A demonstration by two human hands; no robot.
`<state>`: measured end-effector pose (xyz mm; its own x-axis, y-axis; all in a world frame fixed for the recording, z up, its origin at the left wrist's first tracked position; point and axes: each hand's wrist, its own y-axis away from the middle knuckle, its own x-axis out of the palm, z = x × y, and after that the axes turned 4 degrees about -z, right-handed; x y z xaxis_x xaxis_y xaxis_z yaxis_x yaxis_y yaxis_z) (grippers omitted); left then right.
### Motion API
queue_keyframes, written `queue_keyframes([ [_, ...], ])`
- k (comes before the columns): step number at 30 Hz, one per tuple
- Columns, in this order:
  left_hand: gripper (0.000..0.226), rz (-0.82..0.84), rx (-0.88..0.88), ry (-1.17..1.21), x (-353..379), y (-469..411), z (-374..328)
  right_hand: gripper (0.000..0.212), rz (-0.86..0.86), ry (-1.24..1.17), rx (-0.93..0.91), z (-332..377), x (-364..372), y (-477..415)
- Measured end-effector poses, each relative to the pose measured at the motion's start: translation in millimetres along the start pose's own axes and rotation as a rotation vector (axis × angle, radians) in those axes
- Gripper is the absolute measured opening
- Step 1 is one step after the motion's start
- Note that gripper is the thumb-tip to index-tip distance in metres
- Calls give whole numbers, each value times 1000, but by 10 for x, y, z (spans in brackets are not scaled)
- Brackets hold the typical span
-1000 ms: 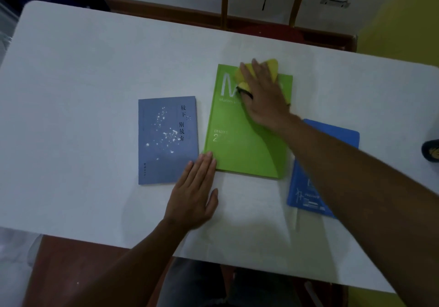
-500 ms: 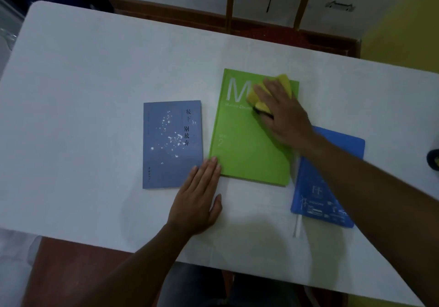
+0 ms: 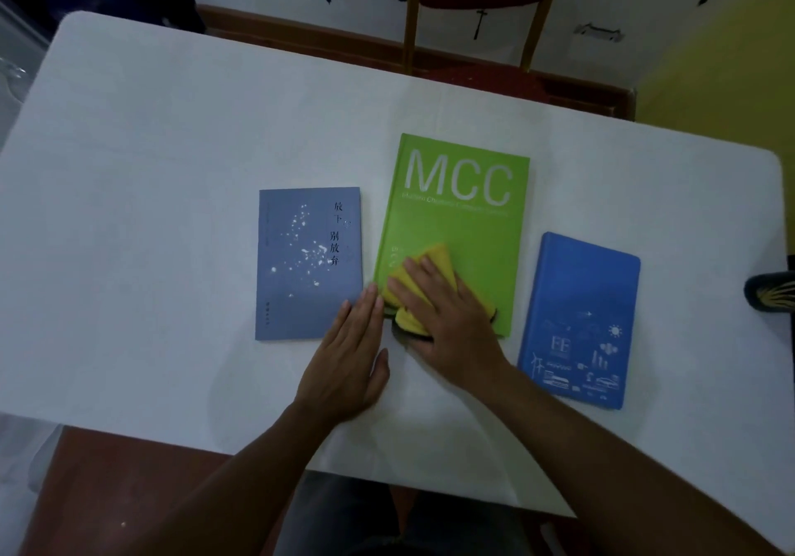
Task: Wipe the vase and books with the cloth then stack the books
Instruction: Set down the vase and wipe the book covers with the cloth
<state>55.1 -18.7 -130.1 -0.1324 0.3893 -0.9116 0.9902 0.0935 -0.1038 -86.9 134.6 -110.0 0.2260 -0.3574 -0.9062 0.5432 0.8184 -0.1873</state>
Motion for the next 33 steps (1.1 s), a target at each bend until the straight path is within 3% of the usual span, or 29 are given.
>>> queue_keyframes([
  [3,74,-11,12,45,-102,71,31,54,-50,-60,-49,9,0,167],
  [6,70,-54,-33,-32,-246,278,155,53,-103,-168,19,31,-47,106],
  [10,64,-159,-377,16,-379,581,507,59,-104,-352,262,211,-71,-399],
  [13,68,-140,-572,43,-405,666,698,58,-66,-446,358,405,36,-1013],
  [20,62,-130,-638,-36,-321,630,724,54,114,-294,227,792,511,-1732],
  [25,60,-144,-594,-91,-323,661,768,59,204,-124,-105,1085,617,-1154],
  [29,60,-136,-587,-114,-346,645,772,66,280,-31,-262,854,469,-910],
  [31,62,-118,-595,-110,-358,636,778,68,266,7,-212,659,423,-1096],
  [33,62,-100,-599,-103,-361,641,780,68,225,-1,-16,529,415,-1434],
])
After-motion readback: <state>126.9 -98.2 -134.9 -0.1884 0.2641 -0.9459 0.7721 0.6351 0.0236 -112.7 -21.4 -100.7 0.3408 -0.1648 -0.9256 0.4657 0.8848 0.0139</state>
